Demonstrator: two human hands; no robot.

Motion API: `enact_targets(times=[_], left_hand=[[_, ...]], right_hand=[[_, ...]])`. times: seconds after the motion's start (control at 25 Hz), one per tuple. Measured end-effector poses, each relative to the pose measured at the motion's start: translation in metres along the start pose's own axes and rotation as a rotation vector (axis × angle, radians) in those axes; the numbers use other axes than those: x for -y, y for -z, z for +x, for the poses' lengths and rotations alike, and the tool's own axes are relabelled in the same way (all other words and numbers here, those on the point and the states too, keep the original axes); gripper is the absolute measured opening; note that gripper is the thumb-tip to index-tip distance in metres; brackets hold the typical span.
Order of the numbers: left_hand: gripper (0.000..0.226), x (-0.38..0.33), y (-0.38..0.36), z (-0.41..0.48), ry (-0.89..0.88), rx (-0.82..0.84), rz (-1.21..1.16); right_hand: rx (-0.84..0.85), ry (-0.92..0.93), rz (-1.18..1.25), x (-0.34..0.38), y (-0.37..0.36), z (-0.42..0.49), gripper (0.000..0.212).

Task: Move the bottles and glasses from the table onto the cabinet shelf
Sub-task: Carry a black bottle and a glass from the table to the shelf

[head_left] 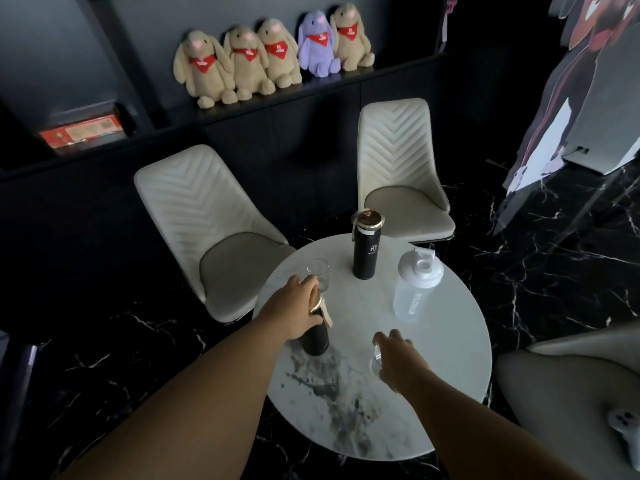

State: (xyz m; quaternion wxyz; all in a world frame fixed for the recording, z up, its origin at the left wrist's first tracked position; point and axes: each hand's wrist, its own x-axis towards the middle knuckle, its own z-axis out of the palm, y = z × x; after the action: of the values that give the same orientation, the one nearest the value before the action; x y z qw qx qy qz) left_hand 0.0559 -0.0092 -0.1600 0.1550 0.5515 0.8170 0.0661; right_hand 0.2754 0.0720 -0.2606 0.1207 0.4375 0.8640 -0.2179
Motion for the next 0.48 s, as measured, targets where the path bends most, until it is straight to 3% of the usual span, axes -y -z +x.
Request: enact_targets(times=[0.24,0.48], left_hand=[[0.041,0.037,0.061,-0.027,0.048,-0.011,-0.072],[0.046,0.12,0.186,-0.08,0.229,-0.202,-0.044]], right_hand=[[0.002,0.146,-0.079,0.049,0.049,-0.001,0.06],[-0.071,0.401,-0.082,0.192,0.131,0.01,0.061]])
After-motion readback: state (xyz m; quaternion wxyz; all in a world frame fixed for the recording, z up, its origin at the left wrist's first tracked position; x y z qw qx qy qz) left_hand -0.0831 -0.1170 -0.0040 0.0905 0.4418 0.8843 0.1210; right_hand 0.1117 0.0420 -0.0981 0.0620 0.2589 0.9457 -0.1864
